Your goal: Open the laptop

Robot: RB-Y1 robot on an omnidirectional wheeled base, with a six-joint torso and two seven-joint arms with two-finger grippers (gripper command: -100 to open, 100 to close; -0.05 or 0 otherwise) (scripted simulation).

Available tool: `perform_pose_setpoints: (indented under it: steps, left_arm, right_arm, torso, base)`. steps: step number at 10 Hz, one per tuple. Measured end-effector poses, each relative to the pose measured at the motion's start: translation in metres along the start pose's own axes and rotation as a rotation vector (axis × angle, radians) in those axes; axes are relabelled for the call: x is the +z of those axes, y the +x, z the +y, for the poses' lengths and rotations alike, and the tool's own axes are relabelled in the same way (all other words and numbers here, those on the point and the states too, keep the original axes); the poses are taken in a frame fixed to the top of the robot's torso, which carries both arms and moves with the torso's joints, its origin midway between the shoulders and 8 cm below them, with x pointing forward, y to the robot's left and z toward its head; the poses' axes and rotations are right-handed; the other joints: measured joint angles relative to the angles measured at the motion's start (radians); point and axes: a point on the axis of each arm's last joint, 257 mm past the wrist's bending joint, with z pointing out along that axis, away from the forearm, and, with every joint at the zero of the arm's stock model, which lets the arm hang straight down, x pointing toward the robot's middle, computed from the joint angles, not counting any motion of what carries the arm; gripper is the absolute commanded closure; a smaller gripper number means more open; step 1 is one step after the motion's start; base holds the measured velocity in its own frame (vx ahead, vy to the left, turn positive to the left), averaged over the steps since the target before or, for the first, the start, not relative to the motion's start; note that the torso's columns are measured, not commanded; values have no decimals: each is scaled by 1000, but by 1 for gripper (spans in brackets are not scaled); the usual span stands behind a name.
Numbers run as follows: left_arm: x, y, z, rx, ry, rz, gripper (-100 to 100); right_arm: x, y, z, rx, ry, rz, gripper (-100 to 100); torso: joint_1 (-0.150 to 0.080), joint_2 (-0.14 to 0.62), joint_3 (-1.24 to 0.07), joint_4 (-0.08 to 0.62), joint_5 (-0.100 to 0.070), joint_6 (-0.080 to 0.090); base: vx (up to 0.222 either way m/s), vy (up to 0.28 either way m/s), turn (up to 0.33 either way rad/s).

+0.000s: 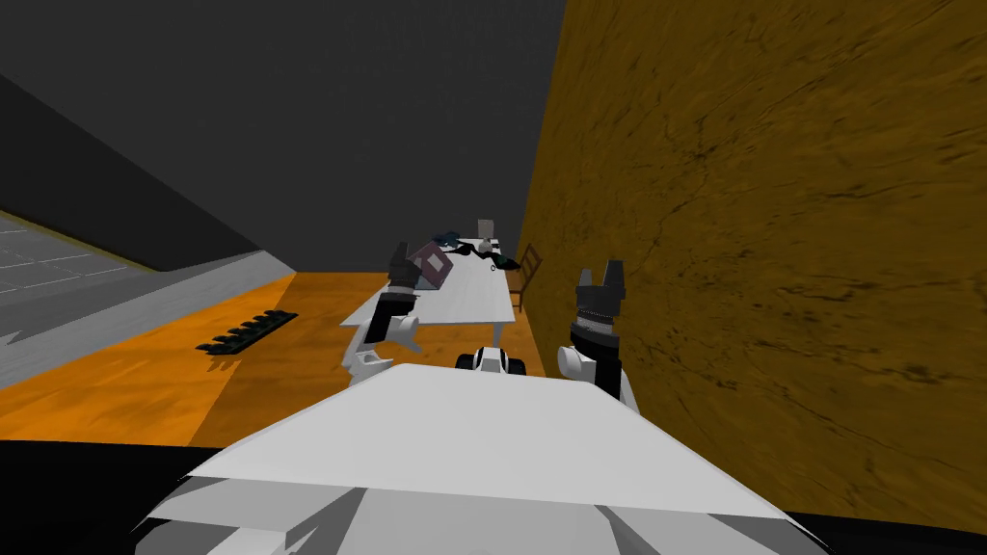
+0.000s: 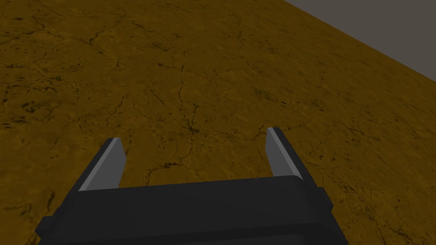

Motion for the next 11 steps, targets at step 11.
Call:
perform_pose_setpoints:
  steps: [11]
  left_arm:
    - [10,-74,99,146,-293,-166,-100]
  right_arm:
    - [0,0,0,0,0,0,0]
  torso:
    - [0,0,0,0,0,0]
  base:
    - [-15,20,-102]
